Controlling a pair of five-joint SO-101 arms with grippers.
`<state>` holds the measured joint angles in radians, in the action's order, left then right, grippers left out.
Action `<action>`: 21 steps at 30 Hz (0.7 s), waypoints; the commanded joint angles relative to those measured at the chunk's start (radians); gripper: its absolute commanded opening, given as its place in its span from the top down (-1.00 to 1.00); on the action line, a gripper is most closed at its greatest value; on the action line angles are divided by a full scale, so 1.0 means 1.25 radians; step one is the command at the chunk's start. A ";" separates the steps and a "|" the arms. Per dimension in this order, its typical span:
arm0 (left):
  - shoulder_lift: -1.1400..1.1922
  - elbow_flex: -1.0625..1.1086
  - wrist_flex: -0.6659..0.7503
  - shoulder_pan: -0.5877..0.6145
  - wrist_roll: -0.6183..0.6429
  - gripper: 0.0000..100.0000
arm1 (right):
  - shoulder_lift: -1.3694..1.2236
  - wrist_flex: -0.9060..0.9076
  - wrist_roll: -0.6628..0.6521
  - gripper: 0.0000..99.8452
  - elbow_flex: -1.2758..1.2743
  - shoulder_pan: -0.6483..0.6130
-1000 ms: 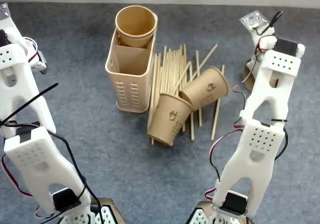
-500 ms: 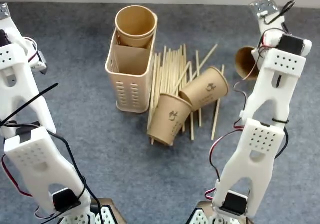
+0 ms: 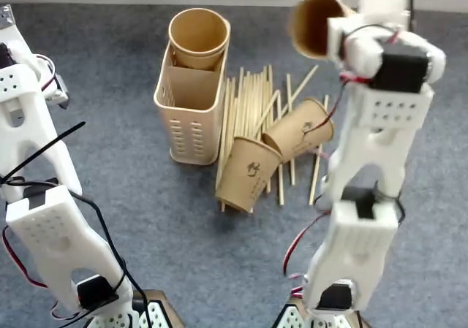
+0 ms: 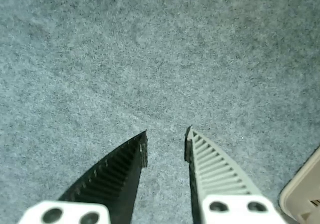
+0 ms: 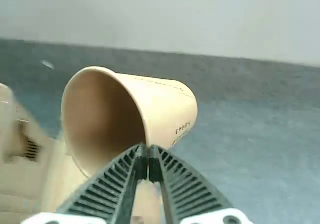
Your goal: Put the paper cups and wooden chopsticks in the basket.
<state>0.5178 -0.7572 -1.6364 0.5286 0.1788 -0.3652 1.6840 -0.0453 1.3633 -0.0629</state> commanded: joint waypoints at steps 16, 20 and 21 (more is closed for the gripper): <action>-0.035 -0.002 -0.004 0.009 -0.006 0.72 | 0.192 -0.209 0.221 0.99 -0.134 -0.363; -0.035 -0.002 -0.004 0.009 -0.007 0.72 | 0.147 -0.299 0.216 0.99 -0.134 -0.360; -0.035 -0.002 -0.004 0.009 -0.007 0.72 | 0.136 -0.322 0.216 0.99 -0.134 -0.360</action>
<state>0.5178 -0.7572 -1.6364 0.5286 0.1788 -0.1872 1.3663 0.2248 1.1960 -0.5079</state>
